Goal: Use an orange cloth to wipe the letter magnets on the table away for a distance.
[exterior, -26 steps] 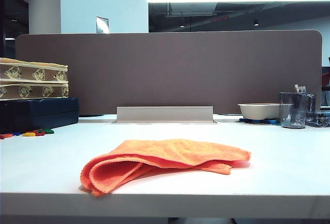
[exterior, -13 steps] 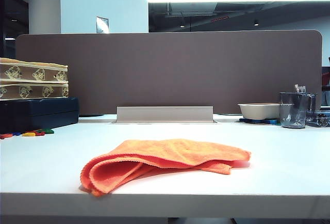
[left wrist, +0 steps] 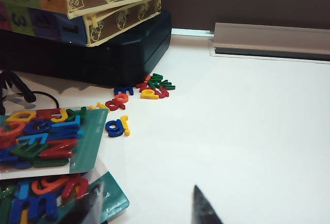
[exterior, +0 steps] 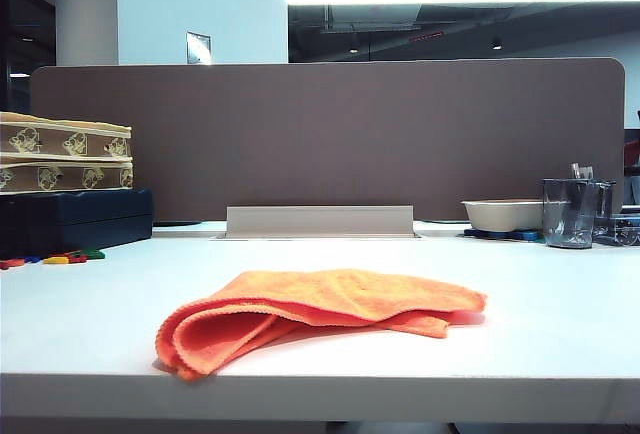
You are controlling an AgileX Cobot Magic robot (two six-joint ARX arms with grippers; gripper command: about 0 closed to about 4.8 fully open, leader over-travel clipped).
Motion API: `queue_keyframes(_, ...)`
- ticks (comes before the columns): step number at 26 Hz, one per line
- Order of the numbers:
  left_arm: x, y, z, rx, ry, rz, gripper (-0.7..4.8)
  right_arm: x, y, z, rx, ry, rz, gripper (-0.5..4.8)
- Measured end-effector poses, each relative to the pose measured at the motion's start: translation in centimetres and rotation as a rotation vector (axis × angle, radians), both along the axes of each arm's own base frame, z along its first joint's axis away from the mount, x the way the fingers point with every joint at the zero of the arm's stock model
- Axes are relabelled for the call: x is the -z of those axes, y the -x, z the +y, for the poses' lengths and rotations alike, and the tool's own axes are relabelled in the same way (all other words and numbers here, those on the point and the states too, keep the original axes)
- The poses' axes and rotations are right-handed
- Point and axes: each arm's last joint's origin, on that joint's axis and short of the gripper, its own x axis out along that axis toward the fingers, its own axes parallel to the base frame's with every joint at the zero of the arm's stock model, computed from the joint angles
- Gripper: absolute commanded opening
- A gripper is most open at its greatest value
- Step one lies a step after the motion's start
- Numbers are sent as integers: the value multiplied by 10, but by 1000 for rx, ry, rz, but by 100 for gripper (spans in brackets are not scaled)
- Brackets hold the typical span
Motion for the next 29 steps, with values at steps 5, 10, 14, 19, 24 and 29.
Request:
queue_keyframes(5, 0, 0, 0, 0, 0, 0, 215, 0, 0, 0, 0, 0, 0, -5)
queue_keyframes(10, 0, 0, 0, 0, 0, 0, 215, 0, 0, 0, 0, 0, 0, -5)
queue_keyframes(14, 0, 0, 0, 0, 0, 0, 215, 0, 0, 0, 0, 0, 0, -5)
queue_keyframes(19, 0, 0, 0, 0, 0, 0, 215, 0, 0, 0, 0, 0, 0, -5)
queue_keyframes(24, 2, 0, 0, 0, -1, 22, 43, 0, 0, 0, 0, 0, 0, -5)
queue_keyframes(29, 3, 0, 0, 1, -1, 30, -6, 0, 0, 0, 0, 0, 0, -5)
